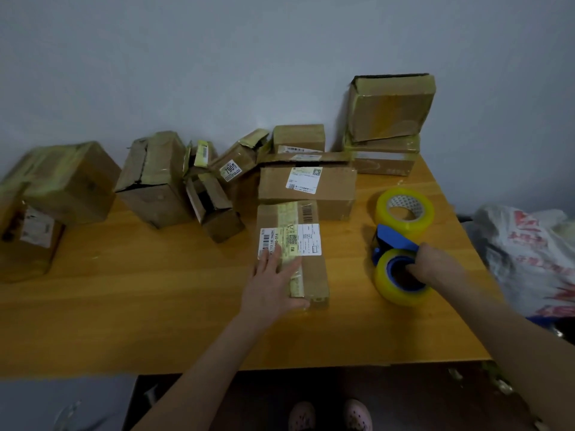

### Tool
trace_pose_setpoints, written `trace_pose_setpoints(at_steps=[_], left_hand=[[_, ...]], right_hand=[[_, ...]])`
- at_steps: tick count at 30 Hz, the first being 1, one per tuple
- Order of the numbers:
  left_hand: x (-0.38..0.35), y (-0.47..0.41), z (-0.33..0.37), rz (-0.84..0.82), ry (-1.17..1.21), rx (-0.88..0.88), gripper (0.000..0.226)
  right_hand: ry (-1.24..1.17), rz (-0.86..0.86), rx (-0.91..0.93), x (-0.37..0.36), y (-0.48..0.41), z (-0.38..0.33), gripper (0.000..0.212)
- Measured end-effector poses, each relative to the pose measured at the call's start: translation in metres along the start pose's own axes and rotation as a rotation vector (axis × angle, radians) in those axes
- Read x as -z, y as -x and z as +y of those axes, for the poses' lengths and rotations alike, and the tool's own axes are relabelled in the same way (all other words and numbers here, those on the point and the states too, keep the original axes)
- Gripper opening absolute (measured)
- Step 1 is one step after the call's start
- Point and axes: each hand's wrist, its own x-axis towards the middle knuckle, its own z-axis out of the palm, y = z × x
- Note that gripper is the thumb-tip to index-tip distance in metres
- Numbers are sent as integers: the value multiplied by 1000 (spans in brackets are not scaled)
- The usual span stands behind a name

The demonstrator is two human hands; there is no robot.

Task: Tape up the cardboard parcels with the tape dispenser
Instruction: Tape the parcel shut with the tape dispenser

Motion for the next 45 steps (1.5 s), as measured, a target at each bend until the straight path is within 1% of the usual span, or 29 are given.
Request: trace_pose_setpoints(at_steps=[2,4,7,9,13,16,19,23,24,25,27,28,29,30,32,33,36,38,43,45], left_hand=[[-4,2,4,27,9,5,97],[-4,3,1,3,47,-11,98],[0,5,-10,-67,90,-46,96],[1,6,-12,-65,110,-40,92],[-2,6,-6,7,102,-54,84],[-6,7,-5,37,102,-68,82],[-7,7,-5,51,100,-62,82],[8,4,-3,-46,102,-32,84],[15,3,1,-29,164,-19,79],[24,2,6,24,326,13,69],[44,0,16,114,862,151,52],[56,-1,21,90,1141,228,48],[64,-1,24,30,1353,291,46],[71,-2,26,-26,1480,325,46],[78,-2,27,-86,1581,335,44],[79,0,28,-90,1606,344,40],[77,7,24,-77,1705,378,21],[75,13,17,-59,1764,378,17],[72,20,8,-61,1773,401,15],[73,20,7,-76,1824,415,24]], right_hand=[[-2,-7,-12,-1,-3,2,24],[-37,-51,3,0,-6,3,32],[-211,-133,56,5,-3,-3,36],[-340,-183,86,9,1,-8,38],[-504,-329,101,23,7,-15,34],[-599,-393,97,33,10,-19,29],[-654,-394,165,48,17,-28,17],[-623,-303,346,66,34,-40,40],[-624,-294,400,70,40,-42,41],[-621,-289,447,74,46,-45,41],[-576,-269,534,81,59,-51,43],[-543,-255,574,83,64,-55,46],[-515,-245,614,85,70,-59,49],[-492,-240,655,86,76,-62,50],[-447,-233,733,84,85,-70,52],[-428,-230,760,83,89,-73,53],[-432,-243,804,77,96,-78,54],[-448,-265,819,75,99,-79,52],[-413,-291,836,73,99,-82,52],[-397,-276,849,74,98,-83,52]])
